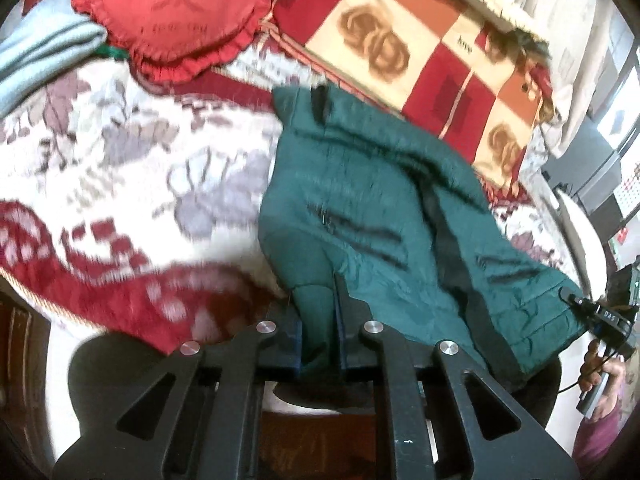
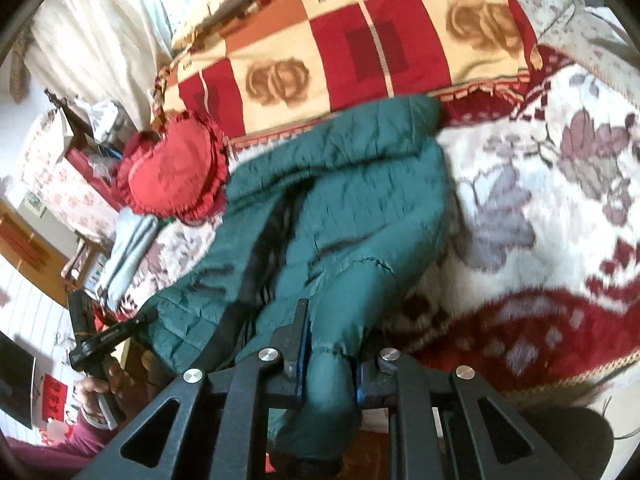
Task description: Fold large clothes
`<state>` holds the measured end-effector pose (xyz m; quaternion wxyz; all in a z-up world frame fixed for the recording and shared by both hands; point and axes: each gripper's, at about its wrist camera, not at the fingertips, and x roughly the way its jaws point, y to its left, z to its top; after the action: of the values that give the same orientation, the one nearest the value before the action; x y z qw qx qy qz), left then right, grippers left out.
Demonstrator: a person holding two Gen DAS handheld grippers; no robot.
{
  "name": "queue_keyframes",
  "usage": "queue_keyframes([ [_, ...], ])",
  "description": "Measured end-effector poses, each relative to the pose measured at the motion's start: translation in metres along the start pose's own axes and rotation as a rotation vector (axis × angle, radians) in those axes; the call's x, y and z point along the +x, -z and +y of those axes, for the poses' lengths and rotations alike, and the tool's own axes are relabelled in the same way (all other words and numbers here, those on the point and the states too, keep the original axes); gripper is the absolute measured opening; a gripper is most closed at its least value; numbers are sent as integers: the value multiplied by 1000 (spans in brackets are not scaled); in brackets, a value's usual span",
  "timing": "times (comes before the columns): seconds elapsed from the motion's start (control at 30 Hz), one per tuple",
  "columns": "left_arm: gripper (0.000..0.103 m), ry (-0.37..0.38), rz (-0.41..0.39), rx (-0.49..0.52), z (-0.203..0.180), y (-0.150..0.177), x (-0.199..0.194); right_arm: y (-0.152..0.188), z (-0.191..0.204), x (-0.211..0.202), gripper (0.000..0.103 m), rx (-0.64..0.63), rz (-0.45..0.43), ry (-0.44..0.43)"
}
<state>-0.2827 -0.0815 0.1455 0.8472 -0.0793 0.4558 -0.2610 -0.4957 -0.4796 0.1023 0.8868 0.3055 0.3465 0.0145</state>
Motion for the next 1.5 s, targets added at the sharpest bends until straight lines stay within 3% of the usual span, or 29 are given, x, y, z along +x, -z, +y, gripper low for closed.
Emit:
queue_keyframes([
  [0.47, 11, 22, -109, -29, -17, -85, 2, -91, 3, 8, 15, 25, -131, 21],
  [1.1, 11, -92, -142, 16, -39, -164, 54, -172, -12, 67, 15, 21, -122, 149],
  [1.5, 11, -152, -117, -33, -29, -215, 108, -222, -22, 115, 15, 13, -114, 229],
])
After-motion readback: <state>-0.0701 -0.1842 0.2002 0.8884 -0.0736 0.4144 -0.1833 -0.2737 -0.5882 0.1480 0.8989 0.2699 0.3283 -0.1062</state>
